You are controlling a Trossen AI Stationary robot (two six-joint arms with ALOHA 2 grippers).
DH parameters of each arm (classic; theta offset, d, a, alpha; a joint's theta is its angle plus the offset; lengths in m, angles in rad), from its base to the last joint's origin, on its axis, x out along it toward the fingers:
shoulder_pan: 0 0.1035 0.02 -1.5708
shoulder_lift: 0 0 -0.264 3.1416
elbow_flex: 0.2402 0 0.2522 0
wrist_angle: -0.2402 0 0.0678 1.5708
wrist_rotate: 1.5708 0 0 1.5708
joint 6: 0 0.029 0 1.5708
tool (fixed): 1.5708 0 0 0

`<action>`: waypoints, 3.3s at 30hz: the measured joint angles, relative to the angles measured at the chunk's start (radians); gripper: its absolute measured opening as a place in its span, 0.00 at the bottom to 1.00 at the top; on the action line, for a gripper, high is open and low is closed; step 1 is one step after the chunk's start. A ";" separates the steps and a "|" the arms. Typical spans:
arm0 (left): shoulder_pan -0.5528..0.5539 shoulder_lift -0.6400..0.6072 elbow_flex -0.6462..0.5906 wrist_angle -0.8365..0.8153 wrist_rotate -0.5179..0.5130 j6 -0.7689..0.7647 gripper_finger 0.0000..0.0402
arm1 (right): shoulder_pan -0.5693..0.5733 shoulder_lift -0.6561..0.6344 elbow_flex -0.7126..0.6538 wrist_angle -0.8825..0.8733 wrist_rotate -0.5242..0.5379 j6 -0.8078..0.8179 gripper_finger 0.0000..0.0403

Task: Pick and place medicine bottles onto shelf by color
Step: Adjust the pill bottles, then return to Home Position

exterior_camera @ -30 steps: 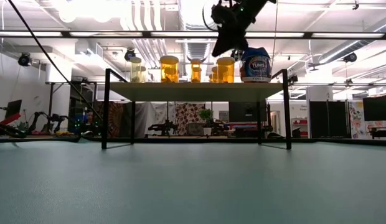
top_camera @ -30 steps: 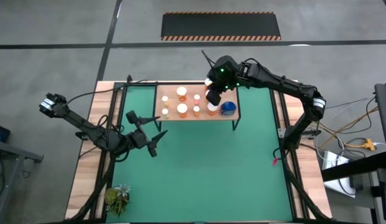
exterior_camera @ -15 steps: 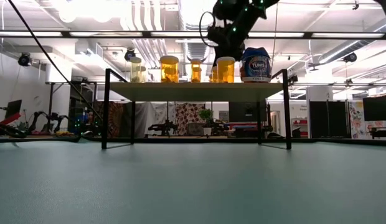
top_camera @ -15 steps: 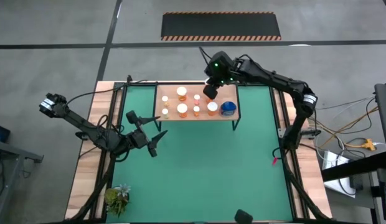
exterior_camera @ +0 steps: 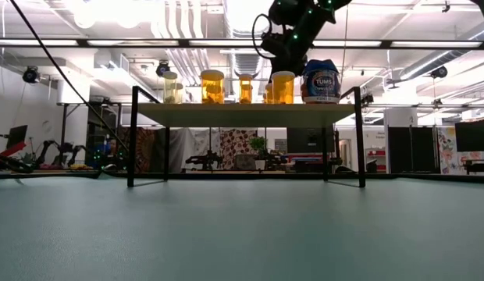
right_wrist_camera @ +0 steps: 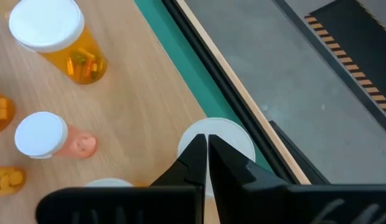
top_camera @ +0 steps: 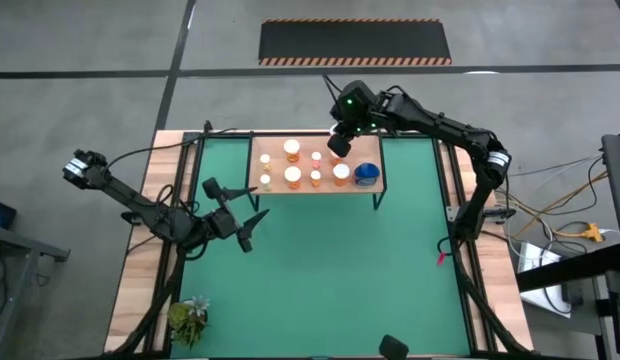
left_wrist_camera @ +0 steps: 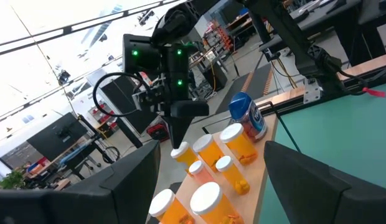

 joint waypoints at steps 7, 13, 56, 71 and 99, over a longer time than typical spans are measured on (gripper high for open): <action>0.000 0.000 0.000 0.003 0.000 0.000 0.67 | 0.000 -0.011 0.000 -0.001 -0.001 0.000 0.02; 0.000 0.000 0.000 0.003 0.000 0.001 0.67 | 0.020 -0.060 0.037 -0.103 -0.034 -0.004 0.02; 0.000 0.000 0.000 0.003 0.002 0.001 0.67 | 0.195 -0.031 0.048 -0.322 -0.080 -0.001 0.02; 0.000 0.000 0.000 0.003 0.002 0.000 0.67 | 0.195 -0.035 0.083 -0.314 -0.079 -0.029 0.02; -0.374 -0.059 -0.018 -0.414 -0.052 -0.542 0.65 | 0.624 -0.586 -0.863 0.748 -0.034 -0.117 0.02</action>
